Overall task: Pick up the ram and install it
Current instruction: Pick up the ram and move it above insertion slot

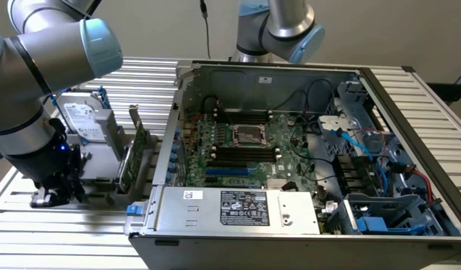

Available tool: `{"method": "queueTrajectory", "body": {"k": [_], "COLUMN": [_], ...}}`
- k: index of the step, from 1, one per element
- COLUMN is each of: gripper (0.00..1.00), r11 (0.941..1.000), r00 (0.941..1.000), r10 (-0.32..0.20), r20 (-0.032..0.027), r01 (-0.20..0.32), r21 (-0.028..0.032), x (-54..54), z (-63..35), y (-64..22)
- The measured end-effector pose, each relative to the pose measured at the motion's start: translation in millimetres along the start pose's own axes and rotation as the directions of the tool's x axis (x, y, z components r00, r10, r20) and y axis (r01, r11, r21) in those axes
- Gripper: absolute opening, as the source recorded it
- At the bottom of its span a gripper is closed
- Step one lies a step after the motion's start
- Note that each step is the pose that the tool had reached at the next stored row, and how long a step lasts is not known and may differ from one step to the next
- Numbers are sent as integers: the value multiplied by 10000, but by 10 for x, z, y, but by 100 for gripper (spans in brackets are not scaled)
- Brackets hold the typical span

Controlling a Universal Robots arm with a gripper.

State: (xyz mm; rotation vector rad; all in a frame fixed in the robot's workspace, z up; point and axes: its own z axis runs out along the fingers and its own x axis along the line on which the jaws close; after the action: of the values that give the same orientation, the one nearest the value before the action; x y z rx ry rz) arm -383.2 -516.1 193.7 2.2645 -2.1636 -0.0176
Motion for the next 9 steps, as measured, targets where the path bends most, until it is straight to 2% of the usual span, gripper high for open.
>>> {"method": "queueTrajectory", "body": {"k": [2,9], "gripper": [16,14], "r11": [10000,10000], "r00": [10000,10000], "r10": [0,0], "r20": [1,1], "r01": [0,0], "r21": [1,1], "x": [0,0], "z": [1,1], "y": [0,0]}}
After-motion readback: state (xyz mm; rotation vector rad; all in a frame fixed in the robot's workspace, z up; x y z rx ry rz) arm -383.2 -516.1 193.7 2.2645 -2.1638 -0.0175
